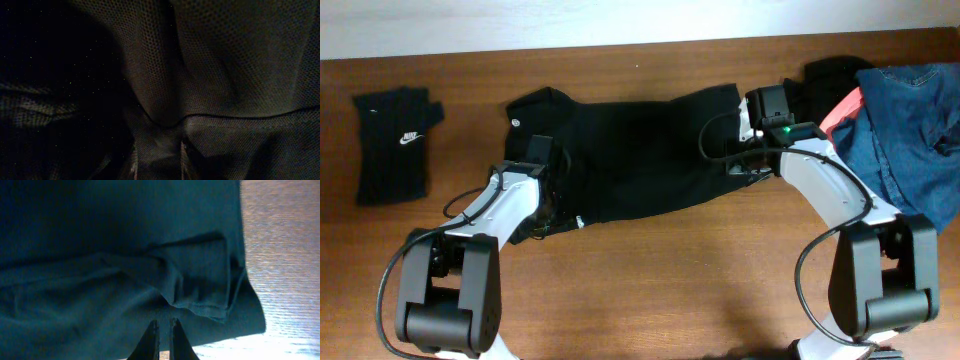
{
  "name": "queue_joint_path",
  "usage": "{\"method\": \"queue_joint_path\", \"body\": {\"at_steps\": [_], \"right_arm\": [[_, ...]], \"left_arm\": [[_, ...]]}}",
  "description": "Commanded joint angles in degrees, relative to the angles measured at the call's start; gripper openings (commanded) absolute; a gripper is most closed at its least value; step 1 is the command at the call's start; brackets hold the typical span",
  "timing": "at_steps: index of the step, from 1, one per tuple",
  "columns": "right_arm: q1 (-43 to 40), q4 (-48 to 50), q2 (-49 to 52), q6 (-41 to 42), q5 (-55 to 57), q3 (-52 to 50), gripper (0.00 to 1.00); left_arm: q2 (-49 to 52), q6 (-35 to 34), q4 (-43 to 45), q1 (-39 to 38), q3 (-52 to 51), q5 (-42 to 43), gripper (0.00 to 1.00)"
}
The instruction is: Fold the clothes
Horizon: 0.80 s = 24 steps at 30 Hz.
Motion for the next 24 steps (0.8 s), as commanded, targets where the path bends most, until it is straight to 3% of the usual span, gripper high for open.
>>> {"method": "queue_joint_path", "body": {"at_steps": [1,7,24], "right_arm": [[-0.04,0.13,3.28,-3.80,-1.62,0.63,0.04],[-0.04,1.49,6.84,-6.34,-5.70,0.63,0.04],[-0.07,6.43,9.81,-6.36,-1.07,0.63,0.04]], "left_arm": [[1.92,-0.11,-0.17,-0.46,-0.85,3.13,0.29],[1.92,-0.11,-0.20,-0.46,-0.85,3.13,0.30],[1.92,-0.09,-0.42,-0.46,-0.85,3.13,0.30]]}}
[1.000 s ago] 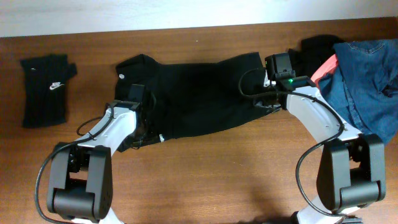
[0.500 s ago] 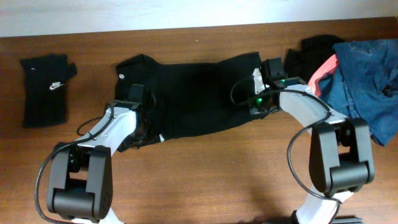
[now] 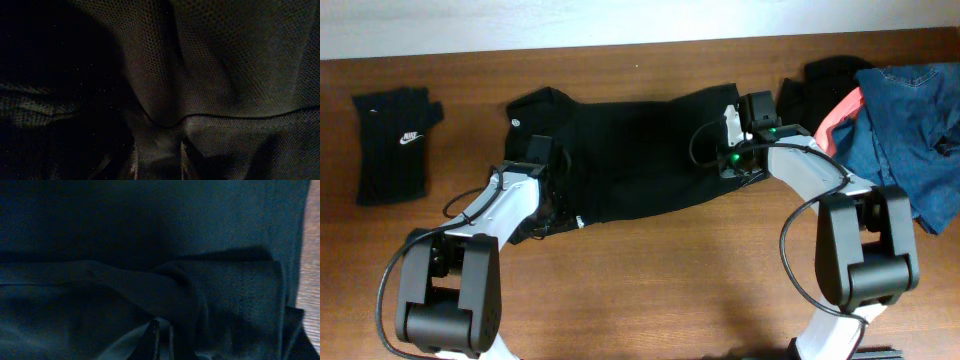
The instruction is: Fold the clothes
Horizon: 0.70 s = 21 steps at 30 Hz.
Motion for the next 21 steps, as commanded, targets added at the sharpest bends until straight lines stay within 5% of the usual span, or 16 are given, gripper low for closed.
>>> {"method": "queue_joint_path", "body": {"at_steps": [1,9,12,16,21], "right_arm": [[-0.07,0.28,2.29,-0.66,2.97,0.63,0.04],[-0.15,3.87,2.40,-0.63,9.79,2.23,0.04],[-0.15,4.35,2.40,-0.61,9.79,4.17,0.27],[-0.17,4.52,2.40,-0.61,9.86,6.54,0.46],[-0.15,0.72,2.21,-0.61,9.99,8.48,0.50]], "left_arm": [[1.92,-0.09,-0.37,-0.46,-0.85,3.13,0.30],[1.92,-0.09,-0.42,-0.46,-0.85,2.73,0.30],[1.92,-0.02,-0.42,-0.46,-0.85,2.71,0.30],[1.92,0.11,-0.57,-0.46,-0.85,1.88,0.30],[1.92,0.11,-0.57,-0.46,-0.85,1.86,0.30]]}}
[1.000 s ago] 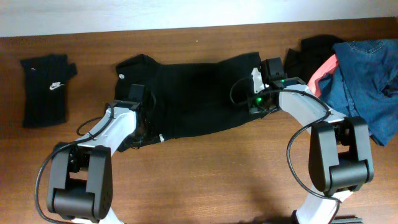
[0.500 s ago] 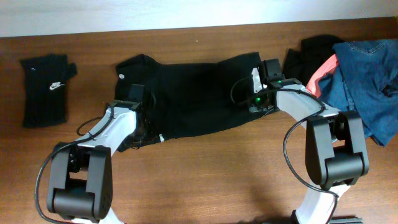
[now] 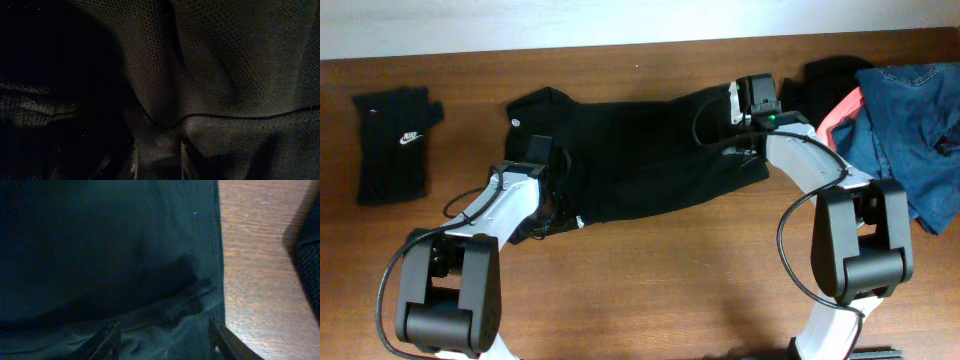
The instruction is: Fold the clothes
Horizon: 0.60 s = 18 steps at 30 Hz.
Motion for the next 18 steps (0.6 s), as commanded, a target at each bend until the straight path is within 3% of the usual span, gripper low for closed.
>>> {"method": "queue_joint_path", "body": {"at_steps": [1,4,6,8,18], "right_arm": [[-0.15,-4.22,-0.04,0.00,1.07,2.14,0.47],[-0.17,-11.93,-1.49,0.00,1.05,4.33,0.31],[-0.17,-16.72,-2.95,0.04,0.72,5.68,0.12],[-0.15,-19.50,-4.04,0.02,0.66,6.12,0.04],[-0.59,-20.31,-1.95,0.00,2.54,5.55,0.04]], "left_arm": [[1.92,0.09,-0.50,-0.46,-0.85,1.92,0.30],[1.92,0.07,-0.33,-0.46,-0.85,1.95,0.30],[1.92,0.07,-0.31,-0.46,-0.85,1.95,0.30],[1.92,0.07,-0.28,-0.46,-0.85,1.95,0.30],[1.92,0.04,0.20,-0.39,-0.85,-0.46,0.30]]}}
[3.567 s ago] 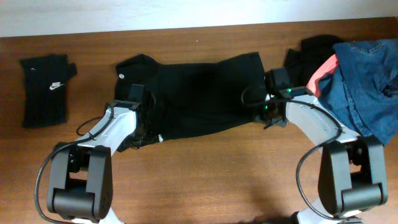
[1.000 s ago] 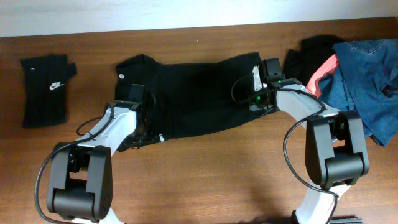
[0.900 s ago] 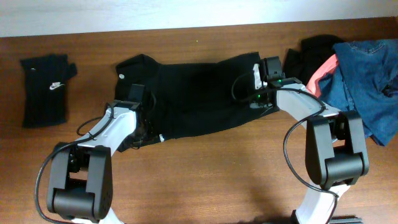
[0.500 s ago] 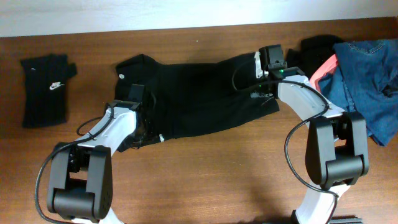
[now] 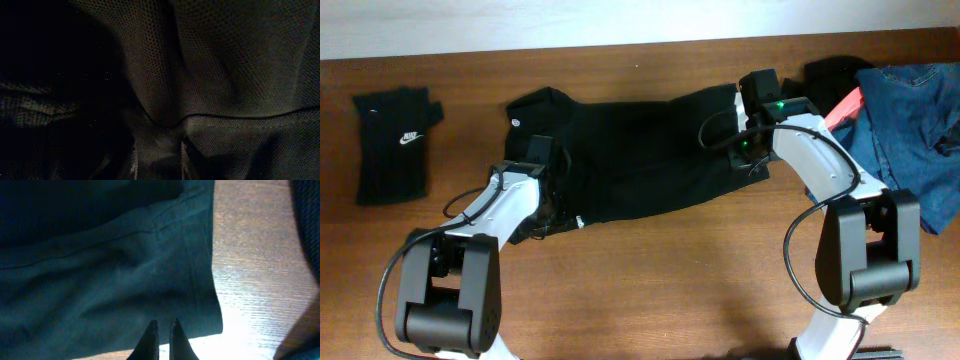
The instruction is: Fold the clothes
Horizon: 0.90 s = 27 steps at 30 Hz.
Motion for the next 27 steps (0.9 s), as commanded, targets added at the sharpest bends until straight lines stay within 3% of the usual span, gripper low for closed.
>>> {"method": "queue_joint_path", "body": {"at_steps": [1,27], "right_arm": [[-0.48,0.50,0.68,0.22,1.07,0.83,0.04],[-0.48,5.55,1.20,2.19,-2.25,-10.38,0.04]], "left_arm": [[1.92,0.02,0.28,-0.37,-0.90,-0.52,0.30],[1.92,-2.32,1.22,5.68,-2.03,-0.90,0.30]]}}
